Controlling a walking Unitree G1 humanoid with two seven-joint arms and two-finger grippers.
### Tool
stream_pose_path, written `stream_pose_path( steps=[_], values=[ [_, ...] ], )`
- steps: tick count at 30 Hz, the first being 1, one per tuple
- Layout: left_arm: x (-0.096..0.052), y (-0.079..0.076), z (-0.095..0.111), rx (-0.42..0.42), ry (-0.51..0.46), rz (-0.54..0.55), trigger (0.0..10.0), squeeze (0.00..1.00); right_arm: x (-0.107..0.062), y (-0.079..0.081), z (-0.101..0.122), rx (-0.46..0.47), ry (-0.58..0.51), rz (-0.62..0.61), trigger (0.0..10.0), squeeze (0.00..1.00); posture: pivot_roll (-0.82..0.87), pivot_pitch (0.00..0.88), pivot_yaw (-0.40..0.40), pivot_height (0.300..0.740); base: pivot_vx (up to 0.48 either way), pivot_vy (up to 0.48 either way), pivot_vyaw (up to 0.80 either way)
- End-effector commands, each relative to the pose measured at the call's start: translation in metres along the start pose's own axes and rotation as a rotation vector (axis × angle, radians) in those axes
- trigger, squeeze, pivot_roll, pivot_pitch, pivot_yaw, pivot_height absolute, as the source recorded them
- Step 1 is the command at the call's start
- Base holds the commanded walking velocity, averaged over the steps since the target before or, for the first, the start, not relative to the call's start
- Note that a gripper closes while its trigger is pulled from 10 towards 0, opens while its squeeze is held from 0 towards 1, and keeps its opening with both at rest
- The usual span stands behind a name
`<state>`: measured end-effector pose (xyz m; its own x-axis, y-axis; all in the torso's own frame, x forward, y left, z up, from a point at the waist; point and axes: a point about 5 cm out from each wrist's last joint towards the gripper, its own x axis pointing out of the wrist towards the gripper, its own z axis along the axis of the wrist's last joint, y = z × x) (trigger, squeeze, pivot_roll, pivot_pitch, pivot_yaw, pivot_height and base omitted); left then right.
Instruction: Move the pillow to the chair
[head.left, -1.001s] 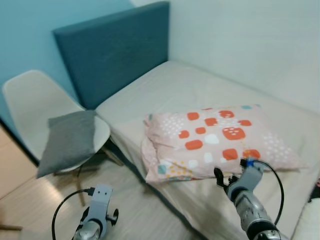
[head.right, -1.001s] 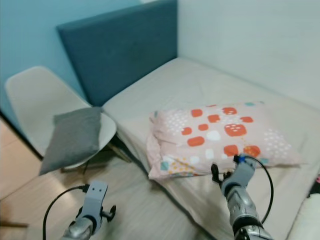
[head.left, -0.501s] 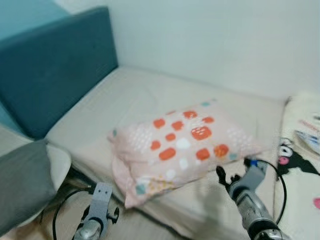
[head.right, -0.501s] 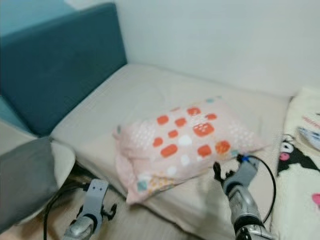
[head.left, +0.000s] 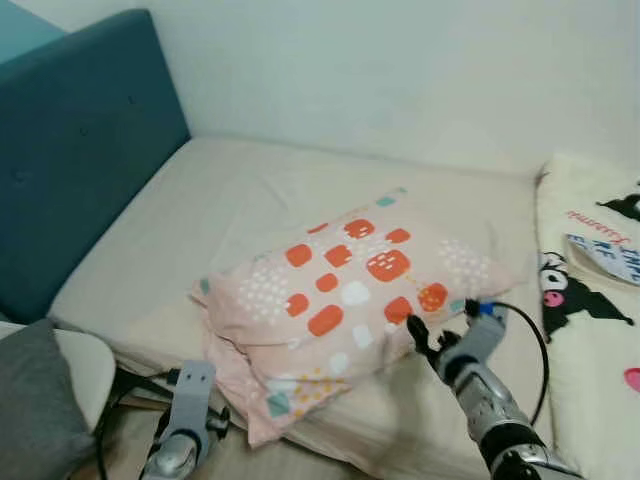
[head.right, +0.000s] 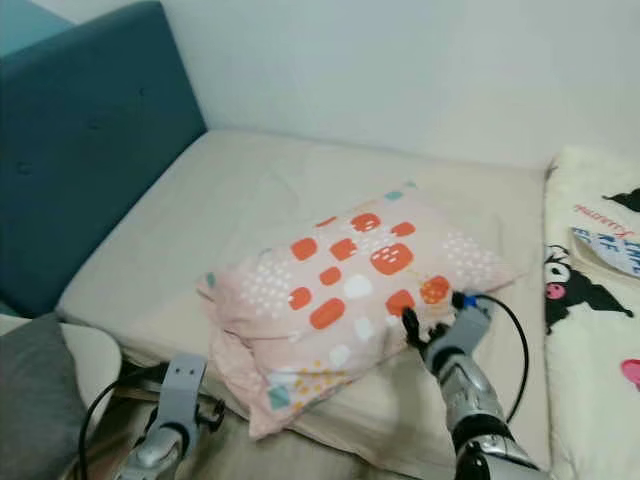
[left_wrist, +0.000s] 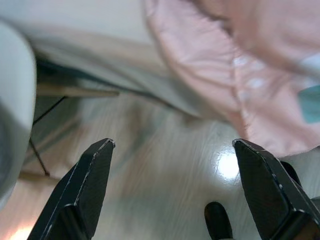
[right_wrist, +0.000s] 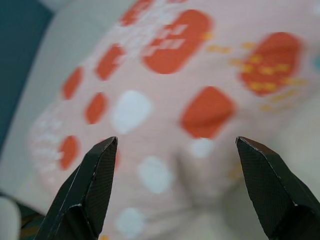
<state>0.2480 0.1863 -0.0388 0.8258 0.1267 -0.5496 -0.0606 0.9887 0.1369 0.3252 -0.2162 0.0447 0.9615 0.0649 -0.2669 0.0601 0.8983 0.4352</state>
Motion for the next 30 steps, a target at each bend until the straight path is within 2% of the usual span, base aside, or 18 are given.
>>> stream_pose_path(
  steps=[1, 10, 22, 30],
  values=[
    [-0.003, 0.007, -0.01, -0.025, 0.039, 0.03, 10.0, 0.0, 0.0, 0.003, -0.005, 0.031, 0.019, 0.022, 10.0, 0.0, -0.31, 0.099, 0.062, 0.685, 0.0, 0.0, 0.0],
    [0.001, 0.011, 0.002, -0.095, 0.005, 0.062, 10.0, 0.0, 0.007, 0.024, 0.001, 0.1, 0.015, 0.169, 10.0, 0.0, -0.32, 0.085, 0.066, 0.64, 0.0, 0.0, 0.0],
    [0.008, 0.007, 0.029, -0.136, -0.106, 0.055, 10.0, 0.0, 0.007, 0.027, 0.001, 0.182, 0.004, 0.203, 10.0, 0.0, -0.32, 0.072, 0.07, 0.59, 0.0, 0.0, 0.0],
    [0.009, 0.012, 0.042, -0.187, -0.169, 0.07, 10.0, 0.0, 0.01, 0.041, 0.011, 0.26, -0.022, 0.32, 10.0, 0.0, -0.3, 0.099, 0.066, 0.55, 0.0, 0.0, 0.0]
  ],
)
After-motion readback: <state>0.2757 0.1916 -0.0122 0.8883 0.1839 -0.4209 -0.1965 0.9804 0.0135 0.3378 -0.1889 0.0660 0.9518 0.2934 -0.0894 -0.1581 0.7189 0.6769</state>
